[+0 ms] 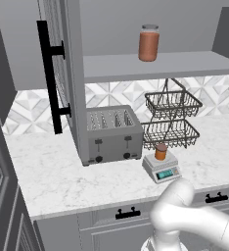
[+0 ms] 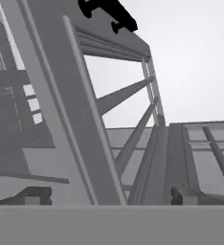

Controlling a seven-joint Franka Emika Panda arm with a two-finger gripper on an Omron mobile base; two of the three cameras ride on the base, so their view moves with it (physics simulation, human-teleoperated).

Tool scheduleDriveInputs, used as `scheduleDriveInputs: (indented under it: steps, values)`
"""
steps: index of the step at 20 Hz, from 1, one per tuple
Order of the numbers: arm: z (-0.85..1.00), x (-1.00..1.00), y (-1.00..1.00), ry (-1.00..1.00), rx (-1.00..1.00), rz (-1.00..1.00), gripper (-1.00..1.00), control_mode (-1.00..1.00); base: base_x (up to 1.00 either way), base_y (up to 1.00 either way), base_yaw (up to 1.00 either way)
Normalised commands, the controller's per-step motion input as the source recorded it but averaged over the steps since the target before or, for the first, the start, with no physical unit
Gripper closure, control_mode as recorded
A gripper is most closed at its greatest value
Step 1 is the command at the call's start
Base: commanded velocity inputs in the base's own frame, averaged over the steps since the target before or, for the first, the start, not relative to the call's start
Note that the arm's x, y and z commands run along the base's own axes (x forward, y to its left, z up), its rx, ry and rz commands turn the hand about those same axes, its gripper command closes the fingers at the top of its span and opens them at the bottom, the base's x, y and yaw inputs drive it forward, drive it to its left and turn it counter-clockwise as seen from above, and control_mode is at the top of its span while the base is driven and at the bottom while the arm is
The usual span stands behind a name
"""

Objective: Pick the jam and place it on the digital scale for weighing, and close the cabinet.

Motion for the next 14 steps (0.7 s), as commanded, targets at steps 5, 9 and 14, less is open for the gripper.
scheduleDriveInputs:
  steps: [5, 9, 14]
  values:
    - [0.47, 0.0, -0.43, 0.25, 0.0, 0.02, -1.0, -1.0, 0.0, 0.0, 0.0]
    - [0.72, -0.01, 0.12, 0.2, -0.12, 0.01, -1.0, -1.0, 0.0, 0.0, 0.0]
    - [0.67, -0.22, 0.95, 0.0, -0.37, 0.0, -1.0, -1.0, 0.0, 0.0, 0.0]
